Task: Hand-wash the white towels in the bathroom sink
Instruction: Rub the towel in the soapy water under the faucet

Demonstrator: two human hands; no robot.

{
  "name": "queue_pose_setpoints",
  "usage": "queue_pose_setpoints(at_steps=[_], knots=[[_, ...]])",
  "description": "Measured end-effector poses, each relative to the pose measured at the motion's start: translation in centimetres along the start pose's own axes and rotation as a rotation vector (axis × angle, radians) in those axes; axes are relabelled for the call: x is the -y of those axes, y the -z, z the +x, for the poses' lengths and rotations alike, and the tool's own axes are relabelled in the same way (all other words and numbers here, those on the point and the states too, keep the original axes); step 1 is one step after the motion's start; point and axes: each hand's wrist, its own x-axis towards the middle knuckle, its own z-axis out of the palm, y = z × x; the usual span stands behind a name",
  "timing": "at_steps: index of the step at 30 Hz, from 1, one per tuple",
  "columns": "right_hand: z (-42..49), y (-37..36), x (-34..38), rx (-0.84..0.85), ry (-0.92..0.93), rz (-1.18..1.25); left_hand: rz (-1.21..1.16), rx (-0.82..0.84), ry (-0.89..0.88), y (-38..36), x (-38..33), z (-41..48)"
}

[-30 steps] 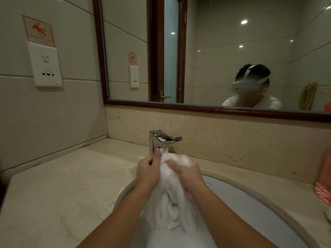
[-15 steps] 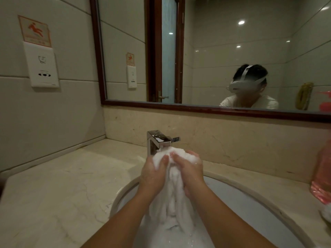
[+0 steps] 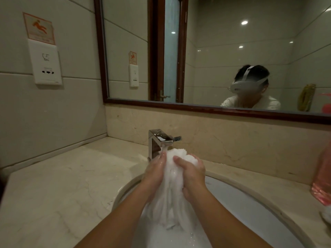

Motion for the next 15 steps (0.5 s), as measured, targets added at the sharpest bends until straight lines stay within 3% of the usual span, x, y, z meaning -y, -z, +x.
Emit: queue_pose_setpoints(at_steps=[4,10,12,15], knots=[[-0.5,0.1,0.0,0.057,-0.04,0.024,0.071,-0.042,0.024,-0.5,-0.2,-0.6],[-0.6,-2.0,-0.5,0.177,-0.016,-0.099,-0.093,-0.322,0.08,1.2,-1.1,-0.2],[-0.9,-2.8,-0.5,0.199,-0.077,-0.116,-0.146,-0.325,0.079,1.8,-0.8,0.0],[-1.2,-3.1,-0.3,0.2,-0.135,-0.132,-0.069,-0.187,0.068,2.1,-0.5,-0.3]])
